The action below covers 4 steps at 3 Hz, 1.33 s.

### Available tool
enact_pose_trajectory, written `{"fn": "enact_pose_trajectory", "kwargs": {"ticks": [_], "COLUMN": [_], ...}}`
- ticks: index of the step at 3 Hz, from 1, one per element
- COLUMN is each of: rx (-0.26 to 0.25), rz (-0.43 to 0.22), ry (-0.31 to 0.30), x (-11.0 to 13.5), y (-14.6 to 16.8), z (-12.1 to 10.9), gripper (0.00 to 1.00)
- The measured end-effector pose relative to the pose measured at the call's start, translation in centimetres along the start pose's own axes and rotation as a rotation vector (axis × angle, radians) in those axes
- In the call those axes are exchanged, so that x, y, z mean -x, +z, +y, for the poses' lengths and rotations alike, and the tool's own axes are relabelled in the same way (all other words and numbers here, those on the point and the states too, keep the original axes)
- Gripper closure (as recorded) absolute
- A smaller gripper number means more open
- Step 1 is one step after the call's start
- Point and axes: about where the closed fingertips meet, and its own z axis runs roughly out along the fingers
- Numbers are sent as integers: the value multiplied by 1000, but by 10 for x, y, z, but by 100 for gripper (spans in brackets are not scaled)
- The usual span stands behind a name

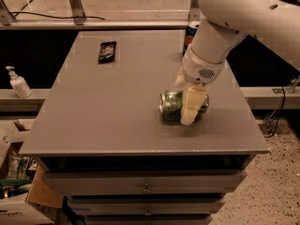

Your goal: Knock green can over

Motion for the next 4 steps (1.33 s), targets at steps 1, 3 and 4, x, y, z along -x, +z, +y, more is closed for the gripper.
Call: {"fn": "enact_pose_trajectory", "kwargs": {"ticks": [1, 3, 4], "rx": [-5, -50, -96], "rz": [-6, -90, -178], "ry": [16, 183, 305], "x": [-1, -29, -51], "y": [-1, -8, -16], "z": [5, 25, 34], "gripper": [0, 0, 0]}}
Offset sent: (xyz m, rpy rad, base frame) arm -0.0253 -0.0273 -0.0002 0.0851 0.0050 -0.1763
